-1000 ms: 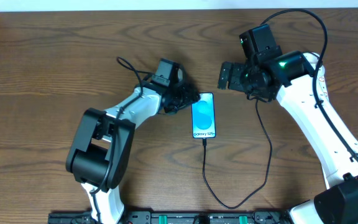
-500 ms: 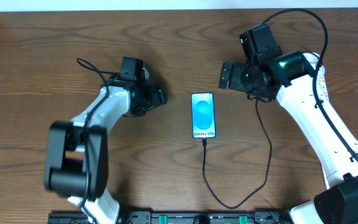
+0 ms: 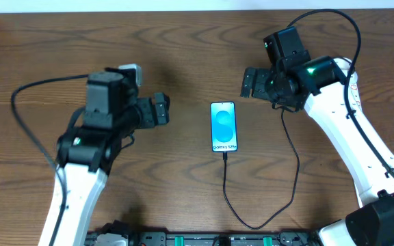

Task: Plug charger to phone and switch on socket
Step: 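Open the left gripper and release the phone, then retract the left gripper and move the right gripper to the white power strip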

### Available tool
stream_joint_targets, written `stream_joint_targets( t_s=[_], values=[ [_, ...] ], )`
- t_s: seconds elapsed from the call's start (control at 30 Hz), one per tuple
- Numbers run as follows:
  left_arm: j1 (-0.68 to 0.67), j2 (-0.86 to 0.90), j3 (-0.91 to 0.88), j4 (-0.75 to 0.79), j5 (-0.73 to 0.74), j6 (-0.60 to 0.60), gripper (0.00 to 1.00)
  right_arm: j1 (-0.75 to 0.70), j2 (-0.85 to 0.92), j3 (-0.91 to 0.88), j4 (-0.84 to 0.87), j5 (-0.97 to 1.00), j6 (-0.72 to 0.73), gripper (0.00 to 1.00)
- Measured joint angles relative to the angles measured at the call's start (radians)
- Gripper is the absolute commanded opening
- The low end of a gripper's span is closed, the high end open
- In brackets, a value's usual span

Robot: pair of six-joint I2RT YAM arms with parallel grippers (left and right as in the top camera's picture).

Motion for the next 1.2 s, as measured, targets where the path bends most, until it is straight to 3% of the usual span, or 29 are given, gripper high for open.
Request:
stream_joint_targets(
  t_s=[0.43,0.73,0.97,1.2],
  values=[
    [0.0,-0.088,0.0,-0.011,0.0,0.003,0.99,0.0,0.0,0.0,0.003,0.0,-0.006,0.99],
    [0.0,-0.088,0.0,-0.014,0.0,0.003,0.99,-0.034,0.0,0.0,0.039,-0.133,-0.196,0.99],
    [0.0,-0.088,0.0,-0.014,-0.001,0.004,0.99,-0.239,0.0,0.003,0.006,-0.383,-0.343,0.99],
    [0.0,-0.088,0.0,-0.014,-0.003,0.004,0.99,-0.556,0.0,0.006,-0.034,-0.59,-0.476,0.99]
  ],
)
